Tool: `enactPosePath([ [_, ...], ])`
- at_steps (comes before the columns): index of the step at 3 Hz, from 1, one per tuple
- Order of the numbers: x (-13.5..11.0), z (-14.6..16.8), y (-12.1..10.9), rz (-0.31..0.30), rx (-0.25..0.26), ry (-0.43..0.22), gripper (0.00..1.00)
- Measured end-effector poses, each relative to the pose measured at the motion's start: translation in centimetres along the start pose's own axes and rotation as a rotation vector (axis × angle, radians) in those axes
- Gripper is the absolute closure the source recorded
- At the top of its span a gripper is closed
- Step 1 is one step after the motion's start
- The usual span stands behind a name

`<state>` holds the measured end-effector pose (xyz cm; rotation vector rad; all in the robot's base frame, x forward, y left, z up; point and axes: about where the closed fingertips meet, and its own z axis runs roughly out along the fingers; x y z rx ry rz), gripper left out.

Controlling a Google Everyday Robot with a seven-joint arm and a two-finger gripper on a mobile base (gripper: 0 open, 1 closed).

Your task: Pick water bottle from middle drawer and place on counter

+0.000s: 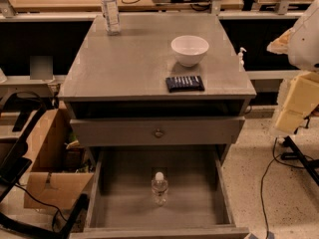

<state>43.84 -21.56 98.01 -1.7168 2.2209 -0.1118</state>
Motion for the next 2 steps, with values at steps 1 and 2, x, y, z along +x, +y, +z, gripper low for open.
enactPosePath([
  [1, -0.1, 0.2, -0.1, 0.002, 0.001, -0.008, 0.0],
  [2, -1.4, 2.4, -0.8, 0.024, 0.008, -0.105, 0.0],
])
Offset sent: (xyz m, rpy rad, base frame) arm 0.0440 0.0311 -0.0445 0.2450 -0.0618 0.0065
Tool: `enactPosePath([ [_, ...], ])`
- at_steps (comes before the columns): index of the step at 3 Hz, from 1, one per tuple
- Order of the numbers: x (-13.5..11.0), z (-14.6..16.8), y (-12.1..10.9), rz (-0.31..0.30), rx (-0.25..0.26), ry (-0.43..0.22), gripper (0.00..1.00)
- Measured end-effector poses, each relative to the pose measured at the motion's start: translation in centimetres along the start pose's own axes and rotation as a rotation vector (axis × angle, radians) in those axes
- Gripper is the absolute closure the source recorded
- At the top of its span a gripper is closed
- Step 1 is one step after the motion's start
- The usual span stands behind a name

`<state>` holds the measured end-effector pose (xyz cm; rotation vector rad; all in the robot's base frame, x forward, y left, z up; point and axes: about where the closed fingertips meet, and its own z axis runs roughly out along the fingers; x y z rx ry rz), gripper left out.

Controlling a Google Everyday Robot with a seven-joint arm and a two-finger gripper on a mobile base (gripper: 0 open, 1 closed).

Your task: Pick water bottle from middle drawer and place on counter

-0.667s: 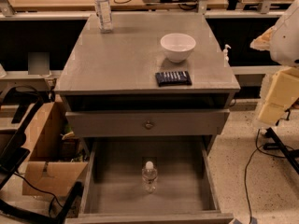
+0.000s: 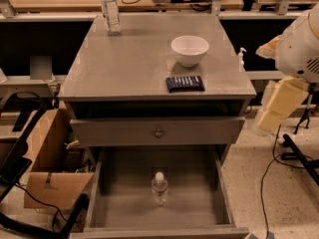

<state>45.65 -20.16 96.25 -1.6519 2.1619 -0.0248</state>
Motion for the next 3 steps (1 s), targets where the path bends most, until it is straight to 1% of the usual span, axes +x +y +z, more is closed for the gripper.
enactPosePath([
  [1, -0.2, 3.3, 0.4, 0.022, -0.012, -0.118, 0.0],
  [2, 1.2, 6.8, 2.2, 0.059, -0.001, -0.278, 0.0],
  [3, 2.0, 8.5, 2.9, 0.104, 0.091, -0.437, 0.0],
])
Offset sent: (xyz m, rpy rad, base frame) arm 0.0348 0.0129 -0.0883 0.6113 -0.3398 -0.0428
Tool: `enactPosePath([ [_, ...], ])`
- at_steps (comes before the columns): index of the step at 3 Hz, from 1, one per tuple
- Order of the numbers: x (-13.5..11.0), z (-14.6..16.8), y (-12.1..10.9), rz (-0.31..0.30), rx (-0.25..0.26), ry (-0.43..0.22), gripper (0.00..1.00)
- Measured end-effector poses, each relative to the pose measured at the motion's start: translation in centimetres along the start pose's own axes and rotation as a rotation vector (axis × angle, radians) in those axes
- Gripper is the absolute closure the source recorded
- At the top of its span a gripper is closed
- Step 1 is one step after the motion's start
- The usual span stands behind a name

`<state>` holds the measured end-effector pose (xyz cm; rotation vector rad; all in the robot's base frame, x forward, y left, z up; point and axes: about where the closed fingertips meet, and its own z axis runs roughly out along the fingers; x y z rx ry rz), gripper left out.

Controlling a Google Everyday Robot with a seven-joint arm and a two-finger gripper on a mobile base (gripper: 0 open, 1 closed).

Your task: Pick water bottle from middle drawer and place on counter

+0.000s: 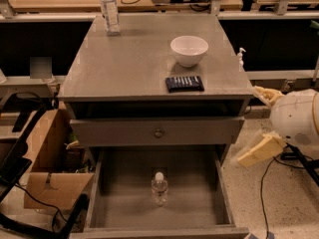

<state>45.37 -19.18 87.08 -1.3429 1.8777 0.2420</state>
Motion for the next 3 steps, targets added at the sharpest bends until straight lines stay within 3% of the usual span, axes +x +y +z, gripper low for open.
enactPosePath([
  [1, -0.7, -1.1, -1.3, 0.003, 0.076, -0.049, 0.0],
  [3, -0.7, 0.6, -0.8, 0.02, 0.069, -0.057, 0.0],
])
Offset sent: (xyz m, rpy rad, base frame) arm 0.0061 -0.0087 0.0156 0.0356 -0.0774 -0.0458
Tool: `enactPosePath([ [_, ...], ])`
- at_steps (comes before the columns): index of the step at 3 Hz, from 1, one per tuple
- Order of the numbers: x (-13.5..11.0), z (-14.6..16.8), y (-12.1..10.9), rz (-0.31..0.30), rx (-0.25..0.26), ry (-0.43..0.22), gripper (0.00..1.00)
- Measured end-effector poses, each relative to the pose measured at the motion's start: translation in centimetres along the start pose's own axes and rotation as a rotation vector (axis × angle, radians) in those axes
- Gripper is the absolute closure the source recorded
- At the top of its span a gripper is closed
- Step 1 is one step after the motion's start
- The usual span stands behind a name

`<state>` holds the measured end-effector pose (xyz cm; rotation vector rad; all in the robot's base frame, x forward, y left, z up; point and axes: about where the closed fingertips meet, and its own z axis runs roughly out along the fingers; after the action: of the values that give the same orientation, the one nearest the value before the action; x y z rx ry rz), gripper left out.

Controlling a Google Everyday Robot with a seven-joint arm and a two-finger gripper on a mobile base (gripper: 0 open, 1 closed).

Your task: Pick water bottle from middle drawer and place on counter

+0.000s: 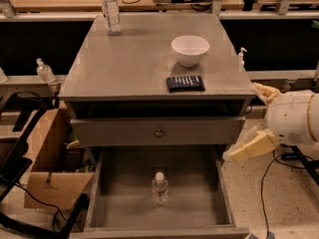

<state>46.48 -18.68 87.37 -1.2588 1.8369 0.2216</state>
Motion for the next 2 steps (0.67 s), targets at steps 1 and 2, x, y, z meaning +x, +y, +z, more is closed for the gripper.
enactPosePath([
  [1, 2.1, 3.9, 1.8, 0.047, -0.018, -0.037, 0.0],
  [2, 5.6, 8.2, 3.7, 0.101, -0.023, -0.1, 0.0],
])
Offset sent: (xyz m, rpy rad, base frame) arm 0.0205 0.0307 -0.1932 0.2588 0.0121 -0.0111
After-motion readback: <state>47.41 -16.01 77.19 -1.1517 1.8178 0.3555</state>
